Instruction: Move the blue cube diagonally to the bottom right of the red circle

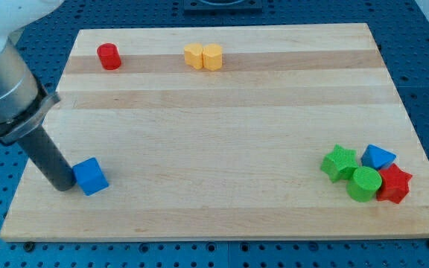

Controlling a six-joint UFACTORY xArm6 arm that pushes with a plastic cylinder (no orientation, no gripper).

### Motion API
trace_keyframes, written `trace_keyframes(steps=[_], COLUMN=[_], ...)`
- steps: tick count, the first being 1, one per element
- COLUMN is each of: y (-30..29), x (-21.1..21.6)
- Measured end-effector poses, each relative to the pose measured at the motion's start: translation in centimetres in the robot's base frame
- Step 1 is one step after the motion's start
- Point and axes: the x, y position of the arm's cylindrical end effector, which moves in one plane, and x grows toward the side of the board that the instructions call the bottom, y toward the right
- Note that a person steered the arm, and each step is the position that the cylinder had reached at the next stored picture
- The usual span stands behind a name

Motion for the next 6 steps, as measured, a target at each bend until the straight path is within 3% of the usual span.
trace_keyframes(steps=[1,4,5,6], y=[1.6,17.9,21.0,19.2], x=[0.5,0.3,0.2,1.4])
